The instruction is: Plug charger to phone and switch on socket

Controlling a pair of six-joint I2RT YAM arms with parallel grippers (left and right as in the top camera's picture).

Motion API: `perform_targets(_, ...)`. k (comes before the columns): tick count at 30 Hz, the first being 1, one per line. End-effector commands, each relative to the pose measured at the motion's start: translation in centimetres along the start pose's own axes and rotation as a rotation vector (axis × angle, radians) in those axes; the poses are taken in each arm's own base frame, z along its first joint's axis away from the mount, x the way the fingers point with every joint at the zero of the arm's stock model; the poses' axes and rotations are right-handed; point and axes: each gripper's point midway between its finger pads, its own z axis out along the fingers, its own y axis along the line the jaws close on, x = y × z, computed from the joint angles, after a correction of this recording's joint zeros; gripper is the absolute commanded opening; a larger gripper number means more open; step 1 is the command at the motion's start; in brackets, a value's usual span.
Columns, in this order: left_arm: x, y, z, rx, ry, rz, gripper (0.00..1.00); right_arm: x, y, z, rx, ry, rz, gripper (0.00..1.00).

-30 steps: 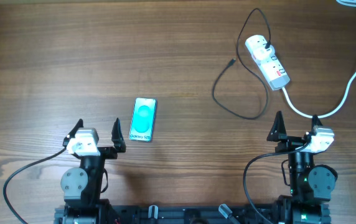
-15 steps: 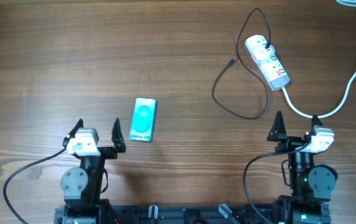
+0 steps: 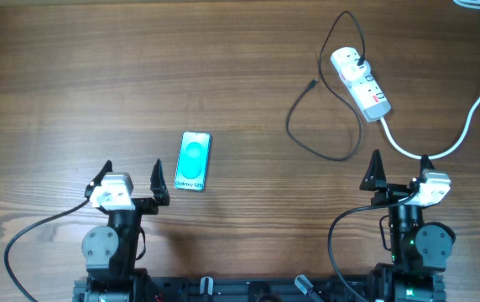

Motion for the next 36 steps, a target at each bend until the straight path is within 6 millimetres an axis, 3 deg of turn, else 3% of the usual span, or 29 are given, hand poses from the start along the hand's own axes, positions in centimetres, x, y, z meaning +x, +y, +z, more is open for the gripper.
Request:
perform_targets(1,0.6,-0.3,0.1,0.019,0.011,0.02,1.0,-0.3,-0.2,-0.1,0.013,-0.016,0.001,1.0)
perform_targets(17,0.6,-0.1,0.1,0.009,0.01,0.02,1.0,-0.3,-0.2,-0.1,0.013,-0.015,0.002,1.0)
perform_targets(20,-1.7,-0.6,0.0,0.028,-0.086,0.021,1.0,-0.3,-0.2,-0.1,0.013,-0.016,0.001,1.0)
perform_targets(23,-4.0,-3.1,-0.6,0.173,-0.169,0.038,1.0,-0.3,-0.2,-0.1,0.013,-0.016,0.001,1.0)
perform_targets(26,-5.2,-3.3,-0.9,0.185,-0.171,-0.04,1.0,-0.3,-0.2,-0.1,0.013,-0.015,0.002,1.0)
perform_targets(33,-3.9,-3.2,-0.4,0.156,0.074,-0.081,1.0,-0.3,-0.2,-0.1,0.013,-0.016,0.002,0.99)
perform_targets(36,-4.4,-3.3,0.0,0.148,0.137,-0.103,1.0,-0.3,-0.2,-0.1,0.013,-0.016,0.002,1.0)
